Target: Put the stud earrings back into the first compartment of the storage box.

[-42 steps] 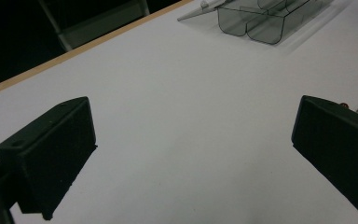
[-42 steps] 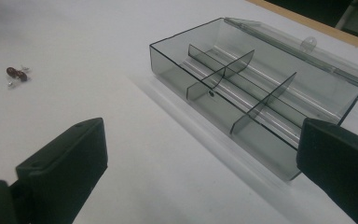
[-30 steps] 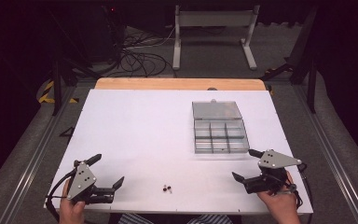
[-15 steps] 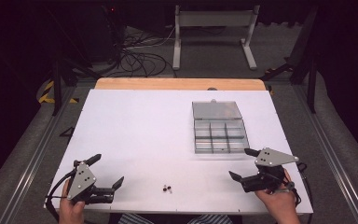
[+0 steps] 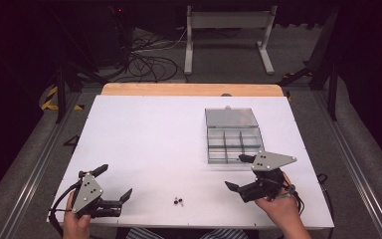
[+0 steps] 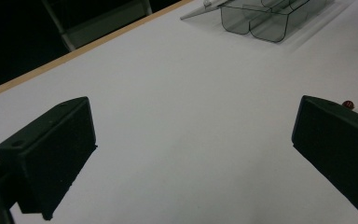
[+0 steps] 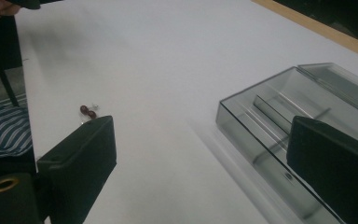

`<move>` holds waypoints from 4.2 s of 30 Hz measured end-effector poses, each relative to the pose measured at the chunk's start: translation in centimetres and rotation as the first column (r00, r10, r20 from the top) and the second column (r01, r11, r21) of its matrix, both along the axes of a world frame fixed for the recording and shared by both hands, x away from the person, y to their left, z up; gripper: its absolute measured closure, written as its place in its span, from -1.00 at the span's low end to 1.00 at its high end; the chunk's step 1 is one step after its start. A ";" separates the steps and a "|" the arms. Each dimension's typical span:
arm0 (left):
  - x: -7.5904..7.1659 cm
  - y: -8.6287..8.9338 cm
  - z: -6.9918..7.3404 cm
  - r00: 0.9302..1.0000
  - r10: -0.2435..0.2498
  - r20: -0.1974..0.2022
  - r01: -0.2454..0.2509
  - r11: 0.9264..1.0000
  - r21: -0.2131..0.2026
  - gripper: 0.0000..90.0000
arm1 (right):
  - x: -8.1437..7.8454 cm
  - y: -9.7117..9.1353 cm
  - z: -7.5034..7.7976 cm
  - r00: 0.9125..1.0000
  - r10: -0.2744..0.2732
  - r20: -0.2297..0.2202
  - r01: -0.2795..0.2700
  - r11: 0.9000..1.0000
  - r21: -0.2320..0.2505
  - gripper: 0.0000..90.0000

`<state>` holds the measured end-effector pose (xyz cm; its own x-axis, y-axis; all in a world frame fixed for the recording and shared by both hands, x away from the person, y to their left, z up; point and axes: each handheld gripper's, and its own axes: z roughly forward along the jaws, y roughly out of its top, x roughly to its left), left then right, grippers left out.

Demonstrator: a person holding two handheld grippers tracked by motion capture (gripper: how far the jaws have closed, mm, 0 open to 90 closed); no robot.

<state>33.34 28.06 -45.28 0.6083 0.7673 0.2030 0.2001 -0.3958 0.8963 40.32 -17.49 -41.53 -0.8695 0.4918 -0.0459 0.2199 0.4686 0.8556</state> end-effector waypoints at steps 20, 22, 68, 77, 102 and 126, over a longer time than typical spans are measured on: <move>0.2 0.1 0.0 1.000 0.004 -0.006 -0.004 1.000 0.005 -0.99 | 0.7 7.2 0.6 0.987 0.156 -0.022 -0.157 0.987 -0.022 -0.80; 0.2 0.1 -0.1 1.000 0.005 -0.010 -0.005 1.000 0.005 -1.00 | 0.7 7.8 0.5 0.985 0.170 -0.023 -0.170 0.985 -0.022 -0.80; 0.2 0.2 -0.1 1.000 -0.006 -0.011 0.006 1.000 0.014 -1.00 | 0.2 16.2 -3.0 0.942 0.250 -0.224 -0.305 0.915 -0.264 -0.08; 0.2 0.2 -0.1 1.000 -0.007 -0.014 0.007 1.000 0.012 -1.00 | 0.5 17.0 -4.0 0.928 0.261 -0.264 -0.339 0.887 -0.314 -0.03; 0.2 0.1 -0.2 1.000 -0.009 -0.017 0.010 1.000 0.014 -1.00 | 0.0 18.3 -5.3 0.930 0.269 -0.252 -0.355 0.833 -0.425 0.58; 0.3 0.1 -0.2 1.000 -0.007 -0.017 0.007 1.000 0.014 -0.99 | 1.1 15.5 -0.3 0.960 0.232 -0.154 -0.269 0.918 -0.292 0.58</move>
<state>33.61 28.19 -45.46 0.6171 0.7601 0.2034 0.2126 -0.4100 0.8870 41.39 -1.97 -41.85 -0.9707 0.2345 -0.0530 0.1481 0.7569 0.6365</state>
